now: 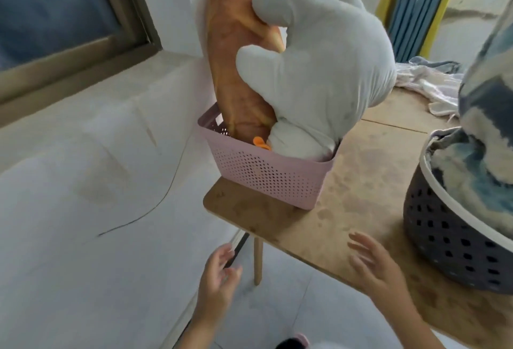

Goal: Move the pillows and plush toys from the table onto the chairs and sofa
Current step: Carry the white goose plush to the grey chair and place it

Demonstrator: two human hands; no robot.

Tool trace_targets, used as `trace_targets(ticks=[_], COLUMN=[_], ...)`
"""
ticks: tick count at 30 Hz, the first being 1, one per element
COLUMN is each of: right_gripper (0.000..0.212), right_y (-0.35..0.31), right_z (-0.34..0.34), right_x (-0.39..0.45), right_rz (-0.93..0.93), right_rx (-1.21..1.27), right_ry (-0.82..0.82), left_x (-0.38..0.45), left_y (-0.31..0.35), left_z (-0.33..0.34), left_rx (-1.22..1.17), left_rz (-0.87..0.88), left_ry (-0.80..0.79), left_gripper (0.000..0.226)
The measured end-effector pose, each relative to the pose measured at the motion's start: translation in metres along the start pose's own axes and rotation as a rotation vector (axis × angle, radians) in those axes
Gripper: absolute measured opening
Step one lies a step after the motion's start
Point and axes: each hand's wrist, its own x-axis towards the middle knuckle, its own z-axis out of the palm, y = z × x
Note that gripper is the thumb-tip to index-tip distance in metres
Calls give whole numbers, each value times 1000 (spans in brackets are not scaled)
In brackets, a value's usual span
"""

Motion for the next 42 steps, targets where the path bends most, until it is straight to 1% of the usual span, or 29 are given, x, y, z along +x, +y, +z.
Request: trace_targets(ticks=[1,2,3,6,8,9,10,11,12,13,14,15,17,19,22,23,24,25,26,27,28,29,32,33,35,37,39,40,42], right_gripper=[29,40,45,43,39,42,48,57,67,78,89,99,115,121,108,101,88,74,68,70,72,66,20,13,12,15,20,22,18], right_y=[-13,-27,-37,-72,-97,-104,-109,-113,-114,-113,-111,-110,-106,-103,-105,-104,-105,-108,-108,-108,-109,-108,-112,-115,-124,-144,-163,-174,-187], right_z=[1,2,2,-1,0,-1,-2,-2,-3,-2,1,5,12,14,19,21,21,22,22,21,21,20,15,13,10,4,-6,-9,-14], right_x=[25,47,68,128,165,181,196,209,221,231,236,240,246,251,259,262,262,262,263,264,264,266,270,271,273,274,271,268,260], right_rz=[-47,-104,-144,-258,-322,-334,-316,-240,-133,-27,59,113,130,144,154,151,133,117,105,97,96,75,16,-3,-59,-138,-252,-307,-397], right_rx=[-3,-21,-32,-58,-73,-75,-86,-97,-97,-67,5,85,167,208,306,331,341,341,333,325,315,323,434,468,534,559,525,496,432], right_ry=[6,27,60,181,297,368,447,508,532,514,475,440,427,464,463,478,520,563,596,614,629,650,719,738,752,743,734,749,765], left_x=[23,42,60,114,145,158,170,182,192,203,214,225,241,252,262,263,262,262,263,266,269,270,275,278,283,283,279,276,268], left_y=[16,33,50,107,148,169,189,207,225,238,247,253,260,258,255,257,259,258,258,256,256,257,262,264,274,287,296,299,303], left_z=[2,4,5,7,12,15,20,26,33,42,51,61,78,90,96,97,97,97,97,97,97,97,100,101,99,97,93,91,87], left_rx=[23,35,36,3,29,59,84,120,176,249,324,376,486,633,803,851,880,873,835,815,822,828,755,697,516,336,205,155,90], left_rz=[40,89,145,360,572,683,792,891,986,1071,1106,1067,946,949,951,946,906,876,872,882,876,895,1009,1040,1063,1081,1056,1047,1087], left_ry=[-6,-13,-22,-22,-11,-7,1,8,21,45,48,10,-26,26,64,83,59,45,49,49,11,-23,-32,-35,-44,-10,-1,4,39], left_gripper=[40,37,35,36,30,29,32,33,33,35,41,53,81,92,92,94,100,105,106,104,100,94,72,66,56,49,48,44,27])
